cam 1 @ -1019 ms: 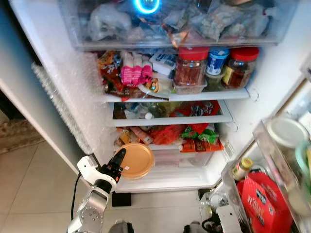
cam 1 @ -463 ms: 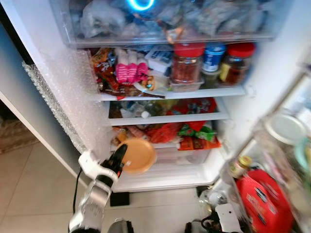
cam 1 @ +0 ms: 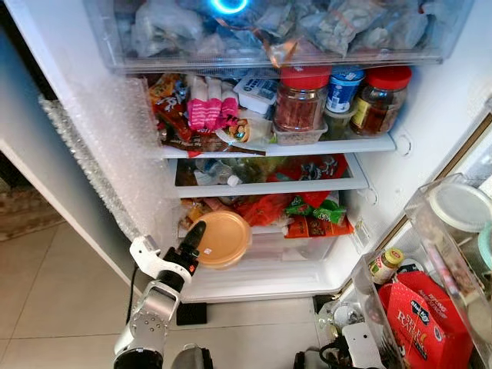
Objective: Restocking fridge
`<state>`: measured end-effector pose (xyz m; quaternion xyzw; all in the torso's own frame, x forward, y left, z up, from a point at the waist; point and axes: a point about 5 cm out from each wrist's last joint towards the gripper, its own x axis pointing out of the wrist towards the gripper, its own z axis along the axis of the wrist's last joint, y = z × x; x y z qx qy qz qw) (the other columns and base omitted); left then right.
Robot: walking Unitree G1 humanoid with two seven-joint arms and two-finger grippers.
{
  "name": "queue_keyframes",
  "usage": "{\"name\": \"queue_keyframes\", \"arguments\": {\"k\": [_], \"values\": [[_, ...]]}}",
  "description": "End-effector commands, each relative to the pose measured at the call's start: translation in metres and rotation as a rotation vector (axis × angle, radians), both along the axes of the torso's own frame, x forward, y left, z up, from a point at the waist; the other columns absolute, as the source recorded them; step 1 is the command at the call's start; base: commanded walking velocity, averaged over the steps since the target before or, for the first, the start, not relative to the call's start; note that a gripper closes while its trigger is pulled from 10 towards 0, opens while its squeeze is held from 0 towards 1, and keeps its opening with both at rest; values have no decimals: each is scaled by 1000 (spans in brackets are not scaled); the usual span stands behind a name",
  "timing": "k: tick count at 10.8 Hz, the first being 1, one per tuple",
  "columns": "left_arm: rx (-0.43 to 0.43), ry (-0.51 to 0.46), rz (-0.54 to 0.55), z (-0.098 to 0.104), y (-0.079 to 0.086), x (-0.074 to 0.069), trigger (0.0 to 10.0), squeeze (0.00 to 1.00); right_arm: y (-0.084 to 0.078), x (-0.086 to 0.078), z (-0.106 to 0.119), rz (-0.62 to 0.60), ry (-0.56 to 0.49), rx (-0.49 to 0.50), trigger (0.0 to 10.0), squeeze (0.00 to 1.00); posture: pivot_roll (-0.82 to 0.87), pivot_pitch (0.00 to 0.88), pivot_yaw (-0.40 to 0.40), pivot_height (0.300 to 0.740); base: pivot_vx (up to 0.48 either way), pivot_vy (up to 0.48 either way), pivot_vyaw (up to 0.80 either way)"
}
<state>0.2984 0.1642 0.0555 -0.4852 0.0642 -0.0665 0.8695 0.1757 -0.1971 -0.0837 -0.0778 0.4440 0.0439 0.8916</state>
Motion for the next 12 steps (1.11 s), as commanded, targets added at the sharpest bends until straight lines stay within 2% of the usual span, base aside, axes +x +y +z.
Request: {"name": "queue_keyframes", "arguments": {"k": [1,3,8,12], "values": [[-19,-15,-7,1,0,3,10000,0,-1,-22,-11,-10,93,-2,10000,0,-81,128,5,656,0,0,0],[51,-20,-32,1,-5,3,10000,0,-1,-22,-11,-11,95,-6,10000,0,-81,126,5,656,0,0,0],[65,-23,-39,1,-5,5,10000,0,0,-22,-11,-12,94,1,10000,0,-81,126,11,656,0,0,0],[97,-21,-54,0,-6,5,10000,0,0,-22,-11,-15,93,2,10000,0,-81,127,12,656,287,0,0]]}}
